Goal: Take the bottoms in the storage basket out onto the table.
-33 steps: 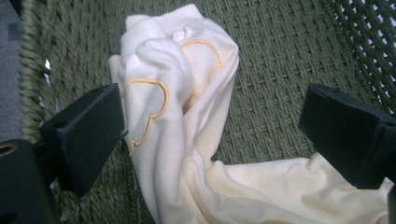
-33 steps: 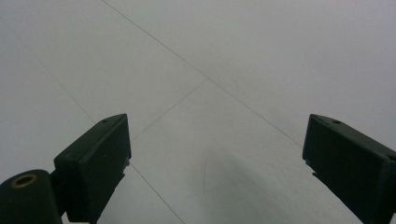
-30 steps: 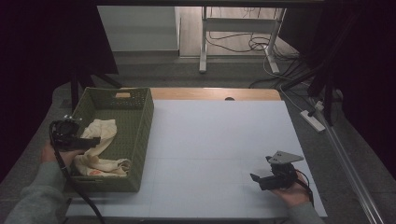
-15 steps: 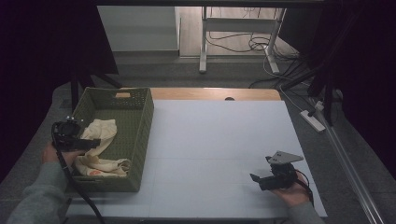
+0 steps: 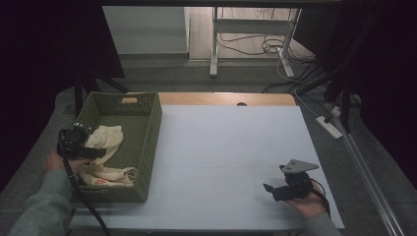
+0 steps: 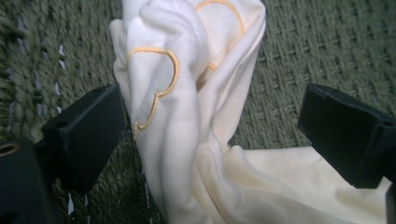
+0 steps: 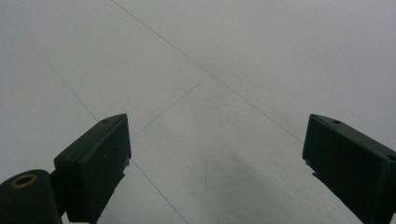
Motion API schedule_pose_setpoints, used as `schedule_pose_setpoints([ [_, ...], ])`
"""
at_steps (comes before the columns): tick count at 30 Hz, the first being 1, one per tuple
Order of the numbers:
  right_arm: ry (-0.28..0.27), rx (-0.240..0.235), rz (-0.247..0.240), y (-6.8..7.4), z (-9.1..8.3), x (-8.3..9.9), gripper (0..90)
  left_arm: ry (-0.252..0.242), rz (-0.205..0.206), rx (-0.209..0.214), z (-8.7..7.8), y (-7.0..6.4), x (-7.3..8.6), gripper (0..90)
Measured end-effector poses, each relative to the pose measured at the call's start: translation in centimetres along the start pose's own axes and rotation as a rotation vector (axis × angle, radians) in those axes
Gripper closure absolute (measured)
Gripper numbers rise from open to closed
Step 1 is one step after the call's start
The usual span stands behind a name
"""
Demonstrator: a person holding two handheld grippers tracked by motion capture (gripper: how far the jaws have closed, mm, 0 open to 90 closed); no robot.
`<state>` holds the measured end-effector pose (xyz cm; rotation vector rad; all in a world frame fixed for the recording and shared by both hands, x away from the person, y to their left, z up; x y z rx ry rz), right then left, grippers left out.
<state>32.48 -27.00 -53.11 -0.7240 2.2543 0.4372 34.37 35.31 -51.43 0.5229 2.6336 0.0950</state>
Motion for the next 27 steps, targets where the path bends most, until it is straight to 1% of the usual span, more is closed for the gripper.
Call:
schedule_pose_setpoints([
  [1, 0.005, -0.001, 0.000, 0.0, 0.0, 0.0, 8.2, 0.015, 0.006, -0.005, 0.1, 0.0, 0.0, 8.0],
  [2, 0.007, -0.002, -0.001, 0.0, 0.1, 0.0, 8.2, 0.015, 0.006, -0.005, 0.1, 0.0, 0.0, 8.0],
  [3, 0.007, -0.002, -0.001, 0.0, 0.1, 0.0, 8.2, 0.025, 0.010, -0.009, 0.2, -0.1, 0.0, 8.0],
  [5, 0.011, -0.003, -0.002, 0.1, 0.1, 0.1, 8.2, 0.062, 0.028, -0.026, 0.5, -0.1, 0.1, 8.4],
  [6, 0.012, -0.003, -0.002, 0.1, 0.1, 0.1, 8.2, 0.062, 0.028, -0.026, 0.5, -0.1, 0.1, 8.5],
  [8, 0.012, -0.004, -0.002, 0.1, 0.1, 0.1, 8.2, 0.084, 0.039, -0.034, 0.7, -0.2, 0.1, 8.7],
  [11, 0.014, -0.005, -0.002, 0.1, 0.1, 0.1, 8.2, 0.096, 0.045, -0.037, 0.8, -0.2, 0.1, 9.0],
  [12, 0.015, -0.006, -0.003, 0.1, 0.1, 0.1, 8.2, 0.108, 0.054, -0.038, 1.0, -0.3, 0.1, 9.7],
  [14, 0.016, -0.006, -0.003, 0.1, 0.1, 0.1, 8.2, 0.114, 0.060, -0.035, 1.0, -0.4, 0.1, 10.2],
  [16, 0.016, -0.007, -0.003, 0.1, 0.1, 0.1, 8.2, 0.139, 0.077, -0.032, 1.3, -0.5, 0.2, 11.1],
  [18, 0.015, -0.009, -0.004, 0.1, 0.1, 0.1, 8.2, 0.149, 0.083, -0.026, 1.4, -0.6, 0.2, 12.4],
  [21, 0.011, -0.010, -0.009, 0.2, 0.1, 0.1, 8.2, 0.153, 0.085, -0.013, 1.5, -0.7, 0.2, 15.1],
  [22, 0.012, -0.012, -0.011, 0.3, 0.1, 0.1, 8.2, 0.165, 0.084, -0.012, 1.7, -0.6, 0.3, 16.3],
  [24, 0.013, -0.010, -0.010, 0.3, 0.1, 0.1, 8.2, 0.169, 0.083, -0.013, 1.7, -0.6, 0.3, 17.6],
  [25, 0.017, -0.010, -0.007, 0.2, 0.1, 0.1, 8.2, 0.183, 0.086, -0.016, 1.9, -0.6, 0.4, 18.0],
  [27, 0.017, -0.010, -0.008, 0.2, 0.1, 0.1, 8.2, 0.187, 0.087, -0.016, 1.9, -0.6, 0.4, 19.1],
])
Point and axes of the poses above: each handheld gripper's, and its own axes: z roughly forward along the jaws, x roughly out of its underside, y roughly to its left, the point moved 5 cm from there along z, roughly forward along the jaws, and after that the axes turned 14 degrees about z, right-handed, at the moved point
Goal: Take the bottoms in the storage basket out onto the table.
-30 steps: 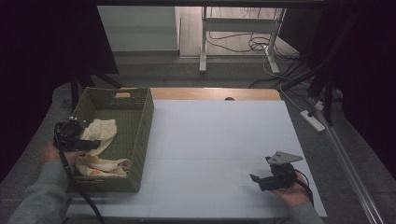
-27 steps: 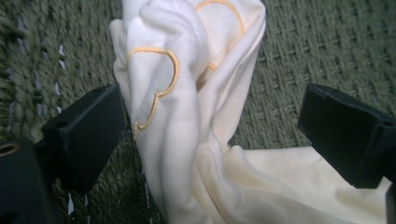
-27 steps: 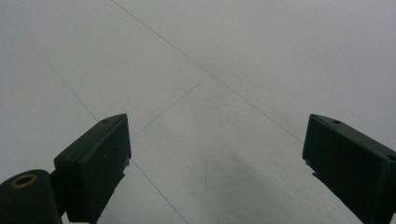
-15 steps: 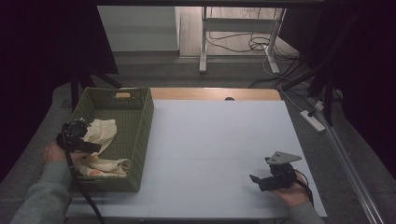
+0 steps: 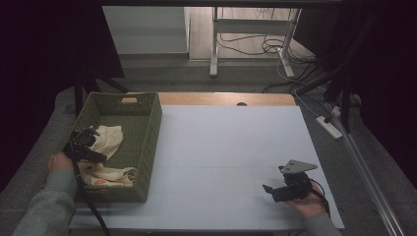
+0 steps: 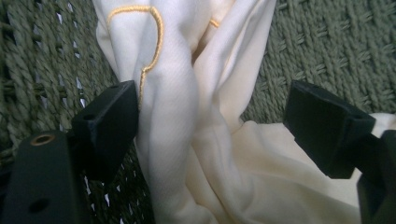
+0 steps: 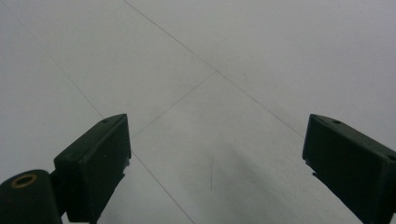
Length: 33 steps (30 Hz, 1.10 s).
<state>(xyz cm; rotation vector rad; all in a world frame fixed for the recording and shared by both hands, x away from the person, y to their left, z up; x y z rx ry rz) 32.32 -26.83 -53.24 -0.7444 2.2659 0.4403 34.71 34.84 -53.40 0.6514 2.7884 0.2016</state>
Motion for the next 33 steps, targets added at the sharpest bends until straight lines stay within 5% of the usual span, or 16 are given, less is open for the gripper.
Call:
schedule_pose_setpoints([
  [6, 0.004, -0.001, -0.004, 0.02, 0.05, 0.03, 8.2, 0.055, 0.008, -0.018, 0.49, -0.01, 0.07, 25.9],
  [12, 0.005, 0.001, -0.003, 0.01, 0.06, 0.04, 8.2, 0.128, 0.061, -0.100, 1.01, -0.30, 0.11, 41.7],
  [21, 0.010, 0.004, -0.002, -0.02, 0.11, 0.08, 8.2, 0.125, 0.050, -0.101, 1.03, -0.21, 0.15, 59.1],
  [33, 0.012, 0.008, -0.005, -0.05, 0.13, 0.09, 8.2, 0.100, 0.053, -0.105, 0.69, -0.18, 0.05, 66.7],
])
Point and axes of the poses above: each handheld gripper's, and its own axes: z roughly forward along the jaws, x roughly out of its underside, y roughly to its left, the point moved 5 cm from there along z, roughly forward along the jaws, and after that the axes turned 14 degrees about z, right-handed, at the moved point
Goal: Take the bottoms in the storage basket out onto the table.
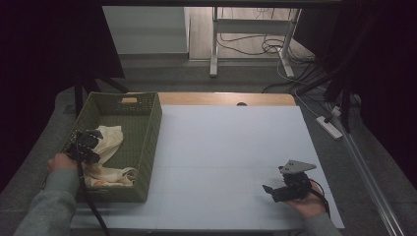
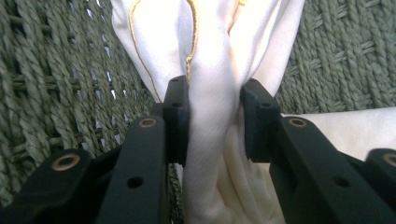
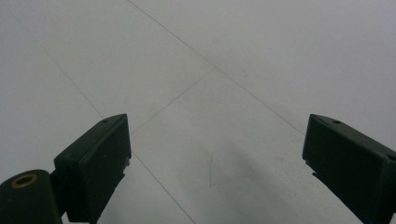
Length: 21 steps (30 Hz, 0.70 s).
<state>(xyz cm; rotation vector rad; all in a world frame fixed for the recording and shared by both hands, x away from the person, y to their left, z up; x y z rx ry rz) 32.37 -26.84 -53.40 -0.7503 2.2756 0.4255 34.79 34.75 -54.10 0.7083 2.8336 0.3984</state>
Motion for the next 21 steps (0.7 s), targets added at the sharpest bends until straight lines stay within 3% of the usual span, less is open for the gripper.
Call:
schedule_pose_setpoints([
  [5, 0.000, 0.002, 0.001, 0.0, 0.0, 0.0, 8.2, -0.049, -0.005, 0.007, -0.5, 0.0, -0.1, 69.2],
  [8, 0.000, 0.003, 0.002, 0.0, 0.0, 0.0, 8.2, -0.106, -0.024, 0.029, -1.1, 0.2, -0.1, 70.4],
  [21, 0.002, 0.010, 0.003, -0.1, 0.1, 0.0, 8.4, -0.236, -0.079, 0.066, -2.6, 0.7, 0.0, 72.1],
])
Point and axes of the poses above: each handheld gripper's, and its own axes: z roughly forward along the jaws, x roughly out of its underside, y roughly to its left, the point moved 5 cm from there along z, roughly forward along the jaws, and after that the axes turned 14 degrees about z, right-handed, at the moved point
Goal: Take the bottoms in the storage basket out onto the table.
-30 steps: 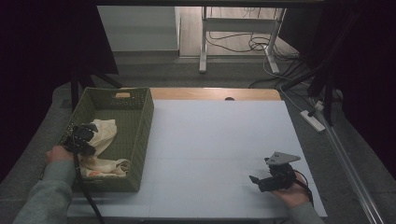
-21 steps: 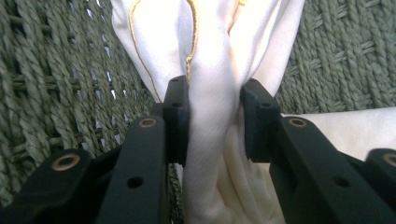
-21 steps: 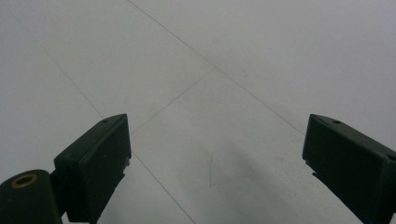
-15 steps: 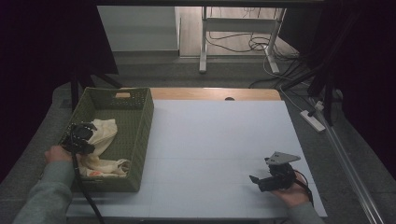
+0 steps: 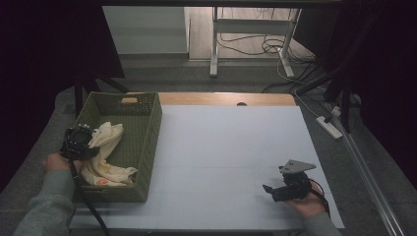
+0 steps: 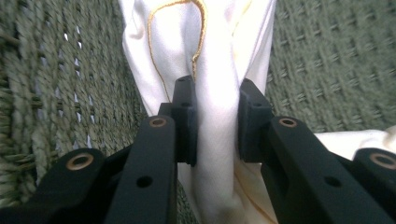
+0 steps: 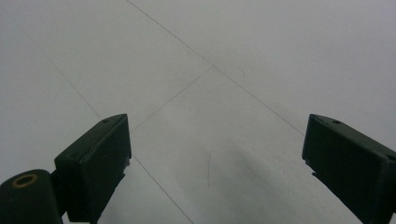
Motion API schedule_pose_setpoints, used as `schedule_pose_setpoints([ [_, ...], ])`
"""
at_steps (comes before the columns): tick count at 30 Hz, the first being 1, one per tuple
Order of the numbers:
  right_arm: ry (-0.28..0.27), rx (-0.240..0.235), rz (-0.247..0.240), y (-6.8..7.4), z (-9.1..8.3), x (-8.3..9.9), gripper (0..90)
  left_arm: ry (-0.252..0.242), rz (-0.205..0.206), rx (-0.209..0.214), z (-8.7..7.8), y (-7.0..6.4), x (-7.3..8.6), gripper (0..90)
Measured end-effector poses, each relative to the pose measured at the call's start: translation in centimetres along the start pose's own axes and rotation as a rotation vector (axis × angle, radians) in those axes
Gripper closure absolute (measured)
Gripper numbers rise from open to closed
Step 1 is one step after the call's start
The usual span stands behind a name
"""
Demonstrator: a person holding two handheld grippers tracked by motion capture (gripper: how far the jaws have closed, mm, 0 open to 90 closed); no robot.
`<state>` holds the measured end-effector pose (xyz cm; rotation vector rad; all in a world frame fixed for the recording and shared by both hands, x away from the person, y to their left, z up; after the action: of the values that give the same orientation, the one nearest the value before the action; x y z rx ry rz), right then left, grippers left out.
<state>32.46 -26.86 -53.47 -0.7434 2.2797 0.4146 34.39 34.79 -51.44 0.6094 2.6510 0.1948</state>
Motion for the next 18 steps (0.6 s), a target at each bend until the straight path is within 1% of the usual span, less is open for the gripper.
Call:
schedule_pose_setpoints([
  [5, 0.002, 0.001, 0.001, 0.0, 0.0, 0.0, 8.4, -0.055, -0.019, 0.003, -0.8, -0.1, -0.1, 72.3],
  [6, 0.002, 0.002, 0.002, 0.0, 0.0, 0.0, 8.4, -0.083, -0.029, 0.014, -1.2, -0.1, -0.2, 72.4],
  [7, 0.002, 0.002, 0.002, 0.0, 0.0, 0.0, 8.4, -0.083, -0.029, 0.014, -1.2, -0.1, -0.2, 72.4],
  [8, 0.001, 0.003, 0.003, 0.0, 0.0, 0.0, 8.4, -0.101, -0.033, 0.015, -1.5, -0.2, -0.3, 72.5],
  [9, 0.001, 0.003, 0.003, 0.0, 0.0, 0.0, 8.4, -0.101, -0.033, 0.015, -1.5, -0.2, -0.3, 72.6],
  [11, 0.003, 0.003, 0.003, 0.0, 0.0, 0.0, 8.4, -0.126, -0.037, 0.014, -1.9, -0.2, -0.5, 72.6],
  [13, 0.004, 0.004, 0.003, 0.0, 0.0, 0.0, 8.4, -0.162, -0.043, 0.017, -2.4, -0.4, -0.7, 72.7],
  [15, 0.003, 0.005, 0.004, -0.1, 0.0, 0.0, 8.4, -0.169, -0.041, 0.017, -2.5, -0.4, -0.8, 72.8],
  [18, 0.002, 0.006, 0.005, -0.1, 0.0, 0.0, 8.4, -0.197, -0.046, 0.018, -2.9, -0.6, -0.9, 72.8],
])
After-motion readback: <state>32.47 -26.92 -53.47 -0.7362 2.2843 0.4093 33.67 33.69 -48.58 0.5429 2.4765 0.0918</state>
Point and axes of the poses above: each handheld gripper's, and its own axes: z roughly forward along the jaws, x roughly out of its underside, y roughly to its left, the point moved 5 cm from there along z, roughly forward along the jaws, and after that the axes turned 14 degrees about z, right-handed, at the moved point
